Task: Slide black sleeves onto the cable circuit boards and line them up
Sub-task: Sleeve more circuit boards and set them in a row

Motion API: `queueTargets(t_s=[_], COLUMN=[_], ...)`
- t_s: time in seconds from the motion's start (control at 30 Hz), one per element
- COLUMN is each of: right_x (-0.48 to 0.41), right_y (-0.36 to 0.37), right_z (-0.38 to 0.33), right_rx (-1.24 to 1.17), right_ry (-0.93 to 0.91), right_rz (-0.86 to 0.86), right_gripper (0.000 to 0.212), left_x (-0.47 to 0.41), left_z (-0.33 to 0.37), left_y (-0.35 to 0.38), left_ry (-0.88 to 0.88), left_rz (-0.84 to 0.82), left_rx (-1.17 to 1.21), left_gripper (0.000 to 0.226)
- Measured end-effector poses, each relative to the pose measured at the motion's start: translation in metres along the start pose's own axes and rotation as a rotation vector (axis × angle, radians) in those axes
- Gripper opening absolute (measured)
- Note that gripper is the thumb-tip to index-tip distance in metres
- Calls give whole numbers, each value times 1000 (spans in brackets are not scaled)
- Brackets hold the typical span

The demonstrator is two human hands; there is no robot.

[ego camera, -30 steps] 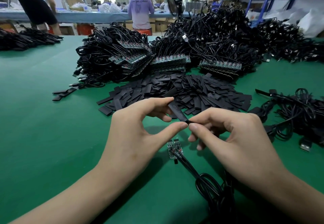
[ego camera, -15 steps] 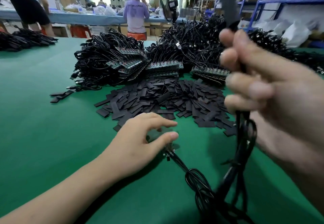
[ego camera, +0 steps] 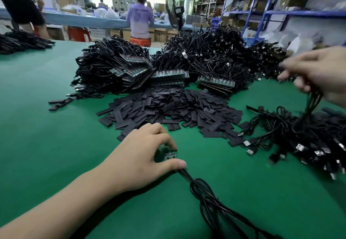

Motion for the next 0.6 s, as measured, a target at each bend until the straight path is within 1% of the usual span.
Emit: queueTargets(t_s=[0.03, 0.07, 0.1, 0.13, 0.17, 0.2, 0.23, 0.27, 0.3, 0.33, 0.37, 0.4, 0.47, 0.5, 0.53, 0.6], right_x=[-8, -8, -6, -12, -14, -8, -1, 8, 20, 31, 43, 63, 113, 134, 151, 175], right_y=[-16, -22, -20, -22, -25, -17, -2, 16, 38, 62, 88, 121, 178, 195, 207, 219], right_z=[0, 16, 21, 22, 18, 12, 3, -11, -26, -38, -39, -38, -38, -38, -38, -39], right_rx=[175, 351, 424, 593, 841, 1059, 1136, 1082, 968, 805, 635, 490, 314, 281, 248, 103], right_ry=[39, 35, 64, 71, 84, 37, -56, -164, -271, -312, -258, -180, -81, -55, -38, 27], right_rz=[49, 114, 105, 112, 113, 80, 58, 33, -23, -122, -286, -500, -909, -1041, -1136, -1251], right_gripper=[11, 11, 12, 17, 28, 40, 45, 43, 37, 32, 34, 41, 56, 58, 55, 35], left_x=[0, 1, 1, 2, 2, 2, 2, 1, 0, -1, -2, -3, -3, -3, -3, -4], left_z=[2, 4, 6, 8, 10, 10, 10, 8, 6, 3, 1, 0, 0, 0, -1, -4], left_y=[1, 1, 1, -1, -3, -6, -8, -9, -8, -7, -6, -6, -6, -8, -9, -10], left_ry=[2, 3, 5, 7, 9, 10, 4, -15, -46, -79, -107, -124, -121, -115, -111, -110], left_rz=[-10, -19, -19, -9, 6, 21, 27, 20, 3, -14, -25, -34, -52, -50, -42, -32], left_rx=[41, 88, 137, 189, 242, 300, 372, 469, 583, 691, 782, 861, 1012, 1072, 1121, 1203], left_gripper=[58, 54, 50, 45, 41, 38, 36, 35, 34, 34, 34, 31, 23, 20, 18, 18])
Point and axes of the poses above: each hand's wrist, its own x-axis away from the middle knuckle, its own y-axis out of the palm, z = x × y, the point moved 10 cm from there along -x, towards the middle knuckle, and after that the axes turned 9 degrees about -y, right-handed, at the moved point
